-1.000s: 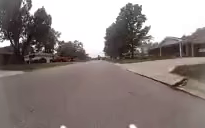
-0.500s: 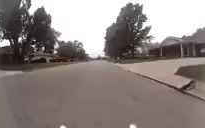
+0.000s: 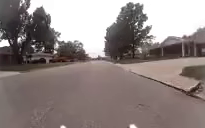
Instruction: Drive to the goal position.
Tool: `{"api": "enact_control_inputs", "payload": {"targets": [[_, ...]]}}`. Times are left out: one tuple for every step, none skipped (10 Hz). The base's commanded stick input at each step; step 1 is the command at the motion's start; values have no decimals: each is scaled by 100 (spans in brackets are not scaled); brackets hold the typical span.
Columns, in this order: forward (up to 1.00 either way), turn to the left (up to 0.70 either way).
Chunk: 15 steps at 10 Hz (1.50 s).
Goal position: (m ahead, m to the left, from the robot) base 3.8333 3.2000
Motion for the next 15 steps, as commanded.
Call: {"api": "enact_control_inputs", "payload": {"targets": [[50, 0], [50, 0], [50, 0], [50, -9], [50, -27], [50, -45], [50, 0], [50, 0], [50, 0], [50, 0], [50, 0], [50, 0], [50, 0], [50, 0], [50, 0]]}}
